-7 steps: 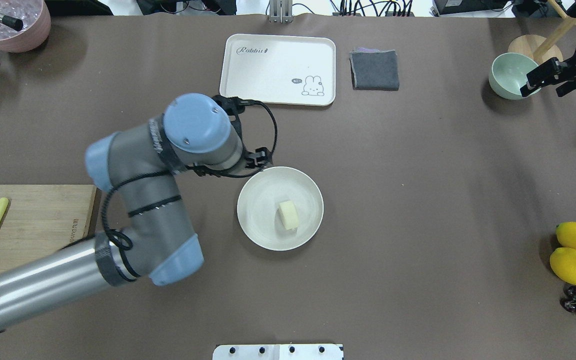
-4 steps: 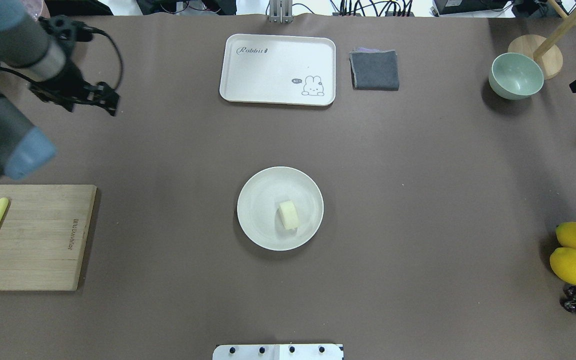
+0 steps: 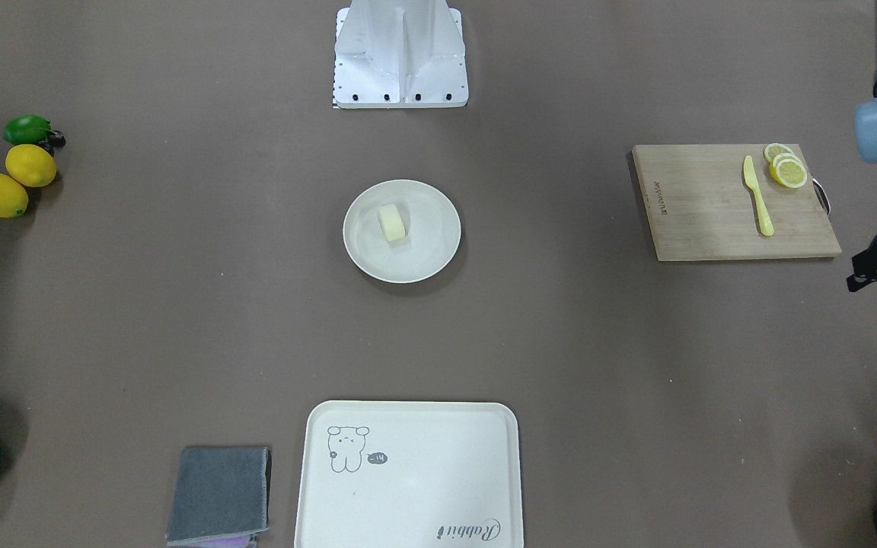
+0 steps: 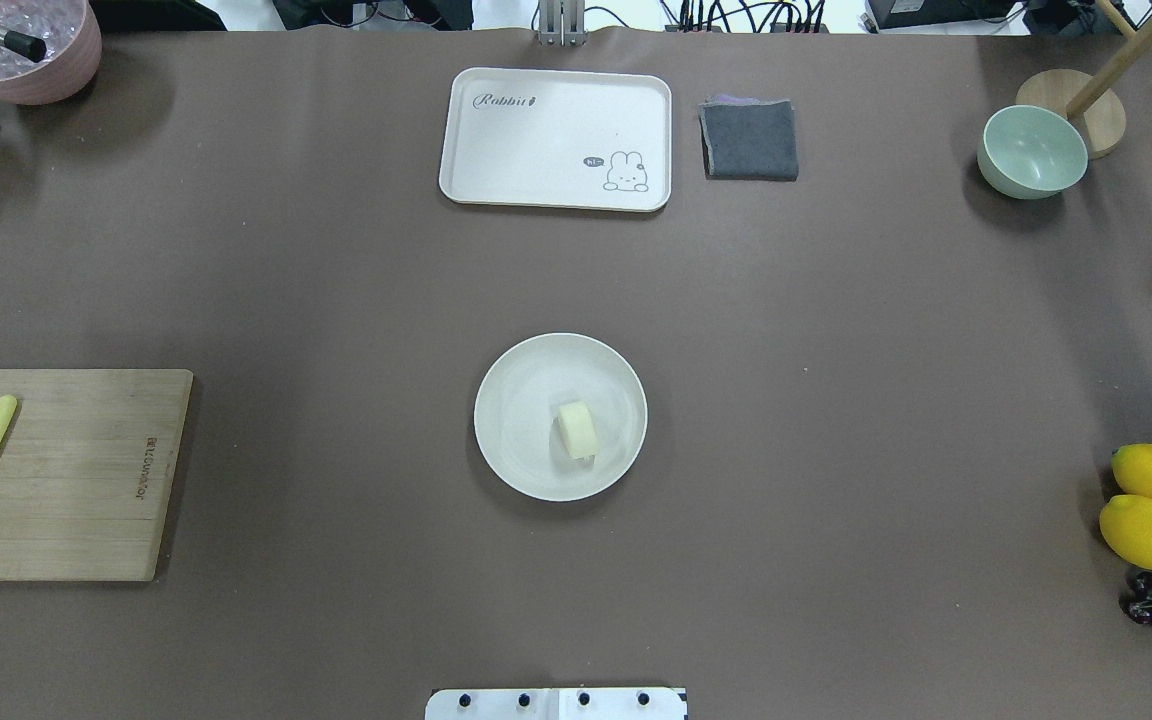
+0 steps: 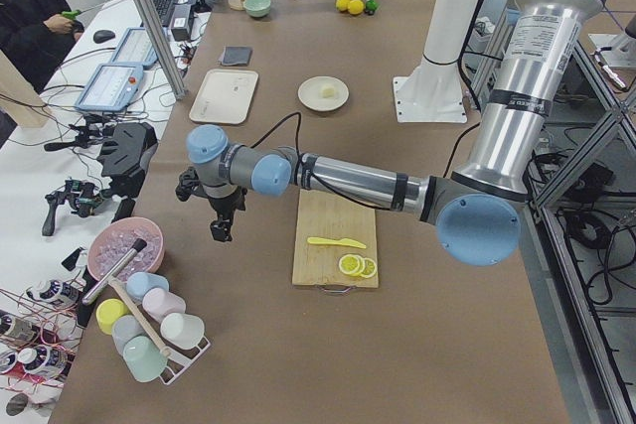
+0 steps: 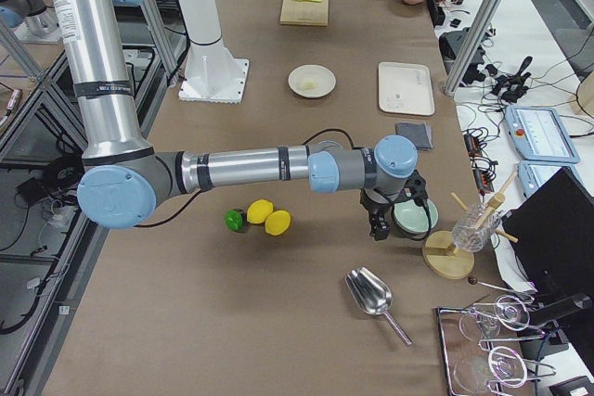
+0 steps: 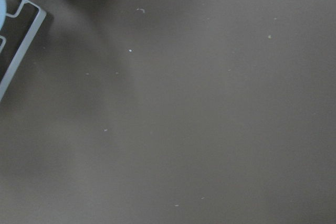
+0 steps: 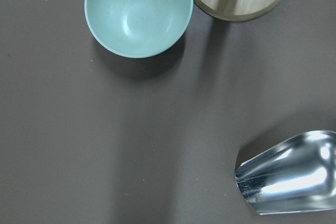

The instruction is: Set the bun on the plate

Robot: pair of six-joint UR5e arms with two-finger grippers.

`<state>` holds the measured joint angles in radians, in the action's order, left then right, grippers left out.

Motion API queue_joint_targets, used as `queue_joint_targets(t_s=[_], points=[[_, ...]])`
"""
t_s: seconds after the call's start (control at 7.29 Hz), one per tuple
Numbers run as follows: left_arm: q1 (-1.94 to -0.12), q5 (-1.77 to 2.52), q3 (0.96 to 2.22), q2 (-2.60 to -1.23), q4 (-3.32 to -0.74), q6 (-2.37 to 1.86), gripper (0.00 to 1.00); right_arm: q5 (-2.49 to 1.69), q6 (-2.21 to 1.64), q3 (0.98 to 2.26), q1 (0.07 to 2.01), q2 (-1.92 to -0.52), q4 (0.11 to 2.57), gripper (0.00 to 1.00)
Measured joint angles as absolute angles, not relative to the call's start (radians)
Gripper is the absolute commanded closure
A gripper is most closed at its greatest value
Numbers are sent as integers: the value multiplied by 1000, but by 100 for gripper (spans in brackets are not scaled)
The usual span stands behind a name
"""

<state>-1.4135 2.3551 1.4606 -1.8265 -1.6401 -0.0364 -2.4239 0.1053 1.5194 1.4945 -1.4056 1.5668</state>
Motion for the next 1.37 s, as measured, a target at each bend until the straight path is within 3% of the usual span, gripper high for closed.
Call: queue_joint_targets(t_s=[0.41, 1.37], points=[[-1493, 2409, 1424, -1795, -1638, 76, 2, -2420, 112, 1497, 1498, -1413, 1576, 0], [-1496, 2413, 1439, -1713, -1648, 73, 2, -2386, 111, 1506, 1487, -1419, 1572, 0]])
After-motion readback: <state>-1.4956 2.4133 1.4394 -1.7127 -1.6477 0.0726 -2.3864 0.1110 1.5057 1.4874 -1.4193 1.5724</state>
